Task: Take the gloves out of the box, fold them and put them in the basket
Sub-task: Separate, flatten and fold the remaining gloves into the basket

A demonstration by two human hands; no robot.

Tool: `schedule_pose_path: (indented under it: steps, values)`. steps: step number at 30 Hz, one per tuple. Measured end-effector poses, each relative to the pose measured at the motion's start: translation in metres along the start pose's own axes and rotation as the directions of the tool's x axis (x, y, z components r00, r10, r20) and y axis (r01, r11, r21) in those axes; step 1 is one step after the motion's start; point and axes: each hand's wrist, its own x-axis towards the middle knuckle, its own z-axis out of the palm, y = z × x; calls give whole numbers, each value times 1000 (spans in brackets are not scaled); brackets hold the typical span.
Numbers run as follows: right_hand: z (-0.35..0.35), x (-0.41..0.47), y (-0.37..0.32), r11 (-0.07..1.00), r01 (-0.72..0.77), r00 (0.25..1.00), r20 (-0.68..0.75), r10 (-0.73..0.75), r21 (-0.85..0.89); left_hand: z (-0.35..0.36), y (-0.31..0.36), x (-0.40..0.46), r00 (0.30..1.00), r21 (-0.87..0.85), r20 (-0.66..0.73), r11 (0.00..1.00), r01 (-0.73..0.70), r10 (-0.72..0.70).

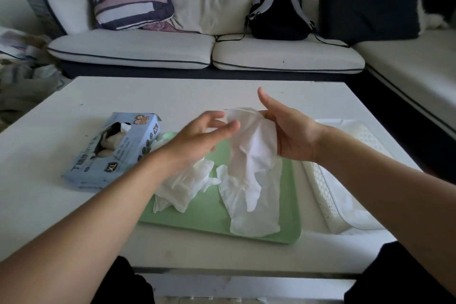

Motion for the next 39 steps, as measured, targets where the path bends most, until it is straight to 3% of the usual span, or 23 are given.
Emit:
schedule_pose_path:
  steps: [2,6,10,16,18,21,25,26,28,29,31,32,35,39]
  values:
    - [5,-5,-1,986,65,994,92,-51,-151,14,1,8,994,-123,98,992,-40,52]
    - [-11,-7,-7,872,171,944,-179,-279,-459,9,9,22,998,-218,-41,975,-50,42]
    - [-32,-14,-4,928,210,930,-230,-286,-307,4,10,27,998,-216,-47,975,-55,46]
    - [-36,-19,1,872,357,838,-298,-457,-333,10,15,28,998,-180,-8,982,-55,54]
    - [-36,-20,0,885,373,846,-290,-448,-278,12,18,25,993,-178,8,977,-119,122]
    - [-35,-24,-5,933,305,925,-174,-337,-189,17,20,19,981,-239,50,956,-172,189]
    - [-31,-24,2,969,156,987,-14,-162,-191,15,17,14,969,-316,201,946,-74,143]
    - [-31,-24,1,971,181,982,-26,-187,-159,14,12,14,966,-260,231,964,-50,113]
    - [-34,-25,-4,970,239,968,-73,-242,-49,12,-6,17,971,99,233,992,-73,48]
    - [-37,-27,-9,968,250,963,-109,-248,8,12,-17,21,974,361,225,926,-113,32]
    - [-46,-31,-17,965,260,954,-166,-250,42,17,-42,27,960,720,278,655,-230,31]
    - [-49,-33,-20,963,269,949,-179,-261,22,23,-53,30,946,778,323,559,-286,33]
    - [-52,-35,-21,955,295,940,-173,-294,-24,41,-75,33,905,811,421,421,-406,60]
    - [-53,-33,-20,953,299,939,-160,-304,-58,54,-78,38,900,829,434,369,-420,50]
